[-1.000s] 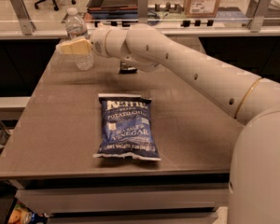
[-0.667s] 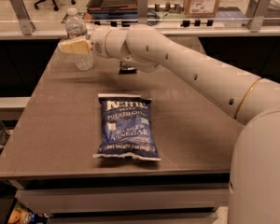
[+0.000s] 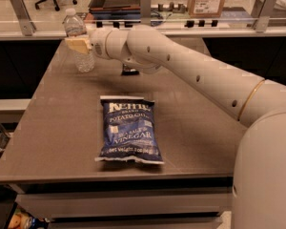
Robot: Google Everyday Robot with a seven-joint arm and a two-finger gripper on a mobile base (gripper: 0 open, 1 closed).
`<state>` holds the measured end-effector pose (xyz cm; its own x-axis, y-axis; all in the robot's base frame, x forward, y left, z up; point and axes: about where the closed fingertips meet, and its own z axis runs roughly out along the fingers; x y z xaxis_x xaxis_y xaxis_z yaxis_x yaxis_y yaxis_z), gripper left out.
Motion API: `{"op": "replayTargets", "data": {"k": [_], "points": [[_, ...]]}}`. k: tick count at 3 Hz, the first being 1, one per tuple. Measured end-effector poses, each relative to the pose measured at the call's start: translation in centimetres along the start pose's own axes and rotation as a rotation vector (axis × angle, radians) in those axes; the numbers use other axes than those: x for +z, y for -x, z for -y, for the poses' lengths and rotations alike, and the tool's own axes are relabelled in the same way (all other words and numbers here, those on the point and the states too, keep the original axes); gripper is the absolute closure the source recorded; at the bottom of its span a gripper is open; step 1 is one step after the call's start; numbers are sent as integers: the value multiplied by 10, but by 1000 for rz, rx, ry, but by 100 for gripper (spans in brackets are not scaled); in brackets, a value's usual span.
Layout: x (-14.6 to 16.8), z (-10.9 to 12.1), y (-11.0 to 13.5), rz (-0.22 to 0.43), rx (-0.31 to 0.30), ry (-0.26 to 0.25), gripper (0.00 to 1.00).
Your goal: Knock water bottle over
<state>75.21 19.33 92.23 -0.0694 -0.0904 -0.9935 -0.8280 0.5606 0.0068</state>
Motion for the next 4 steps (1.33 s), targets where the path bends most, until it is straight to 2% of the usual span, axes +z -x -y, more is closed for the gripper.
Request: {"op": "replayTargets", "data": {"k": [1, 2, 3, 4], "points": [[1, -2, 0, 0, 0, 3, 87], [3, -4, 0, 0, 0, 7, 100], [3, -4, 0, 0, 0, 7, 100], [0, -3, 2, -37, -10, 2, 100]]}}
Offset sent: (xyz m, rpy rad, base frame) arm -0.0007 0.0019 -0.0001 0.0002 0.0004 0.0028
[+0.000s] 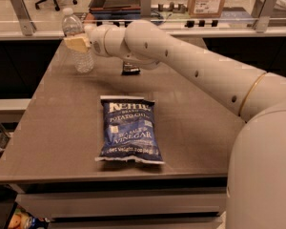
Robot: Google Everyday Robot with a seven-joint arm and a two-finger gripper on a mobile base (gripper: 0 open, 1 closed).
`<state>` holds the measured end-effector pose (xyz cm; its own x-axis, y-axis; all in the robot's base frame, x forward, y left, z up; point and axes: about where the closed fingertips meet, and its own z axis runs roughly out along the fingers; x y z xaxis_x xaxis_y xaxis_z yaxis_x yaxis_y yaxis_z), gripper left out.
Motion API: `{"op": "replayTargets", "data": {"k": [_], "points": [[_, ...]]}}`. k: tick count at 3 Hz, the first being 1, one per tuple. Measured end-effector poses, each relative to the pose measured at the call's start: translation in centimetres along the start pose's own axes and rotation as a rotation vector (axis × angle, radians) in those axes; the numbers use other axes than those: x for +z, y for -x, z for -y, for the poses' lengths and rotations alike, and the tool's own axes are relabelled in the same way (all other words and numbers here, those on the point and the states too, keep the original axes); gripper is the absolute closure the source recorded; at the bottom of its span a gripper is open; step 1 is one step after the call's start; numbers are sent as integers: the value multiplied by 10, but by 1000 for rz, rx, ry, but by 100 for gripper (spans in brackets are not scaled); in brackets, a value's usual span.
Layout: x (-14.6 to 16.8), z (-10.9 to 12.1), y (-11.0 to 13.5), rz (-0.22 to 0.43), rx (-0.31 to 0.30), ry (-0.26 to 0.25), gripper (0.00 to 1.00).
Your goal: Knock water bottle over
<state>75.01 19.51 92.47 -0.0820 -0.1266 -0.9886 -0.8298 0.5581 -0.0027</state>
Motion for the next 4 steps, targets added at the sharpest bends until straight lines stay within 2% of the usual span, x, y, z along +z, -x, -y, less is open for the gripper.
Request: {"op": "replayTargets", "data": {"k": [2, 4], "points": [[-15, 6, -1, -182, -49, -17, 100], [-31, 7, -5, -369, -127, -54, 100]]}}
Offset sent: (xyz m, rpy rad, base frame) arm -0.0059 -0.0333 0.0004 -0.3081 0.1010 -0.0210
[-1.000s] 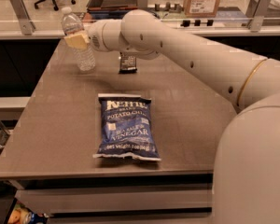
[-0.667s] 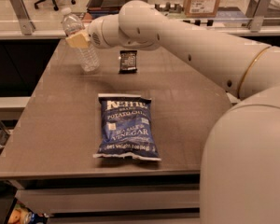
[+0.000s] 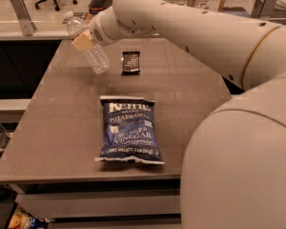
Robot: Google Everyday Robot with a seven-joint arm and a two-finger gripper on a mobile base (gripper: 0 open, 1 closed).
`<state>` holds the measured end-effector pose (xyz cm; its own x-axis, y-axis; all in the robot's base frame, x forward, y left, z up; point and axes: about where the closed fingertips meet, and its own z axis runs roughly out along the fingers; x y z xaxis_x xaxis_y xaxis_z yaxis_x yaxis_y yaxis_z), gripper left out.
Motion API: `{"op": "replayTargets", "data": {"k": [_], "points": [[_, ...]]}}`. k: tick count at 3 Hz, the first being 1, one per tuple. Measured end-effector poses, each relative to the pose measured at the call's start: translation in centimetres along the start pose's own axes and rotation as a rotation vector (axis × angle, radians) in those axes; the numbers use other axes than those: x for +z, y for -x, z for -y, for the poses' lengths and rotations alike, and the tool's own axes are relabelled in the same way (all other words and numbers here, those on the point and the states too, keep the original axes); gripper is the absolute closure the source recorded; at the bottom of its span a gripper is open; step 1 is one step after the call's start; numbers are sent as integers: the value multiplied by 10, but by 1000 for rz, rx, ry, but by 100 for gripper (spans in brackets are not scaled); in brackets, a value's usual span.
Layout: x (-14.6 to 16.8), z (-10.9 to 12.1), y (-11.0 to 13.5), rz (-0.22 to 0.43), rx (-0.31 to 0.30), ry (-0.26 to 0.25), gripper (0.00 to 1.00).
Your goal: Knock water bottle over
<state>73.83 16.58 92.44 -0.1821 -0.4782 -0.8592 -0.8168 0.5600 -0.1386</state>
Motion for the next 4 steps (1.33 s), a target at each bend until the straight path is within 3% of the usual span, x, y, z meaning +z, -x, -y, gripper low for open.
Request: {"op": "replayTargets", "data": {"k": [2, 4], "points": [[-12, -1, 6, -143, -103, -52, 100], [7, -16, 5, -256, -203, -37, 100]]}}
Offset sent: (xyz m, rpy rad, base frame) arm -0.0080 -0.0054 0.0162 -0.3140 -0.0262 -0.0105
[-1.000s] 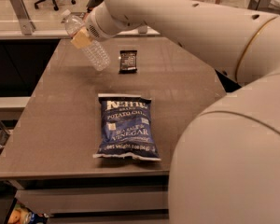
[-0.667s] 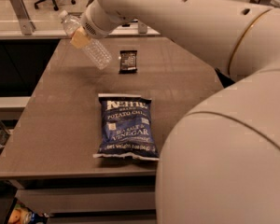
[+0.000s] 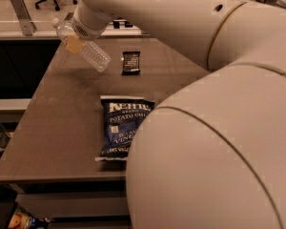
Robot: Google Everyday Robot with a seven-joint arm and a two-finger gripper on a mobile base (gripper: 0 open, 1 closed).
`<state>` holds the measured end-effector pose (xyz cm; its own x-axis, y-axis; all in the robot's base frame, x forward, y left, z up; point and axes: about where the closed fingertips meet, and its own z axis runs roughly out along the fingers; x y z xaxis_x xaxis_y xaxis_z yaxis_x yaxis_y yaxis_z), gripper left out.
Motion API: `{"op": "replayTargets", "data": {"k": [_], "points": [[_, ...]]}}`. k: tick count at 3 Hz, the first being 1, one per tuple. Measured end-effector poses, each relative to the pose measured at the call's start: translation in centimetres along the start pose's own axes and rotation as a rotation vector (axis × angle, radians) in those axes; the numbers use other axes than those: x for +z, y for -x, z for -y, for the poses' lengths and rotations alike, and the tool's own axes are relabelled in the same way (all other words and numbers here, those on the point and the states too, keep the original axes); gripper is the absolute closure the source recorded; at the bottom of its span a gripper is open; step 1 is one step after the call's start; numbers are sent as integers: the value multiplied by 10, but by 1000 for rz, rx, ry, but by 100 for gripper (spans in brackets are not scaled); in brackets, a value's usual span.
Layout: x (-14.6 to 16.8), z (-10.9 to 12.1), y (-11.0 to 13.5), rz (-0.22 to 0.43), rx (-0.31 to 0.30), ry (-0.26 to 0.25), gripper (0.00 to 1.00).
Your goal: Knock water bottle over
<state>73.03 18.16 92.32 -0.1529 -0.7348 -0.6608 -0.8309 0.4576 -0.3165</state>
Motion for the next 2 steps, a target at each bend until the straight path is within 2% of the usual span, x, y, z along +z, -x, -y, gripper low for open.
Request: {"op": "replayTargets", "data": {"k": [2], "points": [[21, -21, -7, -109, -68, 52, 100]]}}
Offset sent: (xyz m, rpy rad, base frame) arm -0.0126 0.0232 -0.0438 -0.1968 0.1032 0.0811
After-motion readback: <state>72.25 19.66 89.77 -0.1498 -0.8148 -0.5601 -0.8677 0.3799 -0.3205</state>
